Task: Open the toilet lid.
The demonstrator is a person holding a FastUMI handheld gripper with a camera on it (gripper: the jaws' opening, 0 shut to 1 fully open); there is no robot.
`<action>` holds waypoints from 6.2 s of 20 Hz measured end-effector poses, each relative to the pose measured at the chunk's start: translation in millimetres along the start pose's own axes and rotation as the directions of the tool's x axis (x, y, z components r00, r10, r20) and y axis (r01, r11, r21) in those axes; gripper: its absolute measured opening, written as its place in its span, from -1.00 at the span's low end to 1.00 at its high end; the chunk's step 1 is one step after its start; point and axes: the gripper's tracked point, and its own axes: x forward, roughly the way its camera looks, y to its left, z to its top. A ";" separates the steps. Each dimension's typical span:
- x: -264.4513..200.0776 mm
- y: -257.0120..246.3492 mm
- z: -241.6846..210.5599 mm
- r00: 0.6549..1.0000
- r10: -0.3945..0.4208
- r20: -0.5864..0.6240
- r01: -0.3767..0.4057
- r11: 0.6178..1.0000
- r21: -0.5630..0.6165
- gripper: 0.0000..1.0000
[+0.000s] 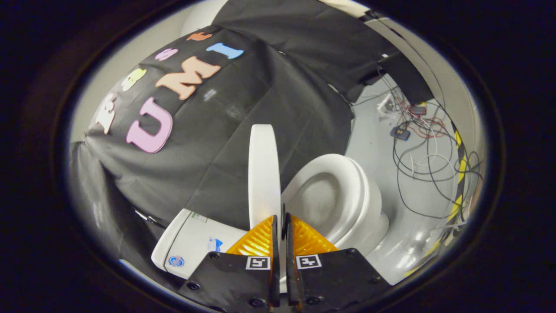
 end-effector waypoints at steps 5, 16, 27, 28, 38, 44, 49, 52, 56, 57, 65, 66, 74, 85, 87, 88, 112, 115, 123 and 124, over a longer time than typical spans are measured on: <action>-7.4 28.5 0.9 0.999 0.051 -0.015 -0.053 0.992 -0.118 -0.84; -16.7 85.1 -5.0 0.984 0.176 -0.038 -0.179 0.939 -0.293 -0.85; -26.7 143.4 -32.8 0.948 0.305 -0.090 -0.309 0.817 -0.487 -0.74; -26.6 148.9 -36.3 0.942 0.319 -0.100 -0.325 0.801 -0.503 -0.74; -28.6 179.4 -62.9 0.907 0.389 -0.163 -0.407 0.709 -0.576 -0.71; -26.5 189.2 -72.7 0.888 0.418 -0.194 -0.447 0.683 -0.577 -0.72; -28.0 196.7 -86.4 0.873 0.430 -0.230 -0.473 0.637 -0.608 -0.72; -29.7 202.3 -94.3 0.865 0.434 -0.253 -0.488 0.607 -0.627 -0.72; -31.8 207.7 -104.9 0.852 0.439 -0.285 -0.509 0.569 -0.645 -0.71; -32.3 208.1 -108.3 0.848 0.440 -0.294 -0.515 0.557 -0.652 -0.71; -31.2 220.3 -131.2 0.830 0.440 -0.343 -0.541 0.489 -0.684 -0.71; -30.7 219.9 -131.3 0.832 0.437 -0.343 -0.538 0.476 -0.696 -0.71; -33.3 222.7 -136.8 0.818 0.428 -0.384 -0.554 0.410 -0.724 -0.71; -47.4 221.9 -122.1 0.807 0.455 -0.376 -0.570 0.435 -0.698 0.32; -54.4 225.5 -104.6 0.812 0.473 -0.343 -0.543 0.394 -0.742 0.66; -58.9 229.1 -99.1 0.804 0.487 -0.341 -0.546 0.380 -0.746 0.84; -44.5 174.8 262.8 0.902 0.399 0.164 -0.088 0.541 -0.836 0.91; -42.7 160.5 287.0 0.898 0.405 0.171 -0.090 0.551 -0.830 0.87; -55.8 112.7 347.0 0.887 0.406 0.223 -0.053 0.567 -0.822 0.79; -56.7 106.2 354.6 0.888 0.400 0.226 -0.047 0.568 -0.822 0.78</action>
